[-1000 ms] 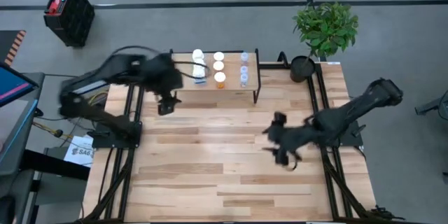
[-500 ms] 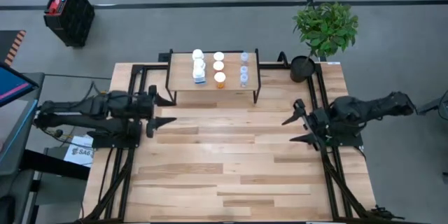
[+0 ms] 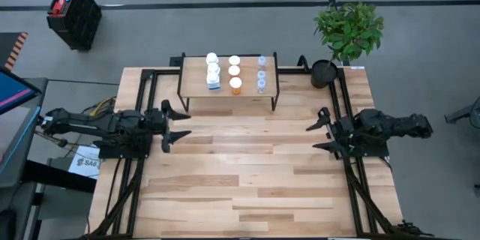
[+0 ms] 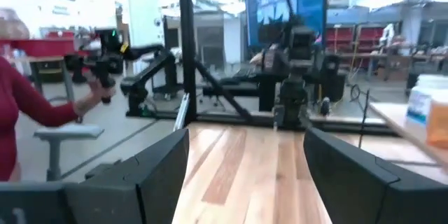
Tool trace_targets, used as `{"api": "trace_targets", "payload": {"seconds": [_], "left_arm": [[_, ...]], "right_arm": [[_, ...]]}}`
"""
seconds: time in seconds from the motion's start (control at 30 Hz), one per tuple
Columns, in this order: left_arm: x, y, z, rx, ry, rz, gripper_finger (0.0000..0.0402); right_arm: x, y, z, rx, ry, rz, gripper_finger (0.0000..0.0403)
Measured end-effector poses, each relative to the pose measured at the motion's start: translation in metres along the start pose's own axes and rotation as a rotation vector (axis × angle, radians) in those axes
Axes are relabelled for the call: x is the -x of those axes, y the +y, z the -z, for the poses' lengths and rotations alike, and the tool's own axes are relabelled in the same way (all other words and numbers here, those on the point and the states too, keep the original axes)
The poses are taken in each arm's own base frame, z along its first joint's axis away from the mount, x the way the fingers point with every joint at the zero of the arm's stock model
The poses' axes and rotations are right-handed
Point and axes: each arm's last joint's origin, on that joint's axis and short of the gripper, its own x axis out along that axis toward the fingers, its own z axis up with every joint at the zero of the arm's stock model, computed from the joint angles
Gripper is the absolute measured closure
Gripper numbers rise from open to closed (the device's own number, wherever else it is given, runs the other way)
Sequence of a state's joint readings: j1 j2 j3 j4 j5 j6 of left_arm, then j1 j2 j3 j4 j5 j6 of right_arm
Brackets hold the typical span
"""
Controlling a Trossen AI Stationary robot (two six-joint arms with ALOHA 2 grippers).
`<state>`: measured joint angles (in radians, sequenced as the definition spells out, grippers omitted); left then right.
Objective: Pick and place medicine bottles onto shelf by color
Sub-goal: Return to Home Position
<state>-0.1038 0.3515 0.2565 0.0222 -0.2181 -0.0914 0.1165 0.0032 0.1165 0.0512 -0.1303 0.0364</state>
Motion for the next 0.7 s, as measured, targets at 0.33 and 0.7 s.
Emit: {"api": "trace_targets", "payload": {"seconds": [0.33, 0.7], "left_arm": [[0.001, 0.002, 0.028, 0.028, 0.038, 0.005, 0.0141], [0.01, 0.004, 0.04, -0.01, -0.115, 0.045, 0.0141]], "right_arm": [[-0.002, -0.011, 0.03, -0.012, 0.046, 0.1, 0.0097], [0.0, -0.019, 0.037, -0.086, 0.093, 0.21, 0.0097]]}}
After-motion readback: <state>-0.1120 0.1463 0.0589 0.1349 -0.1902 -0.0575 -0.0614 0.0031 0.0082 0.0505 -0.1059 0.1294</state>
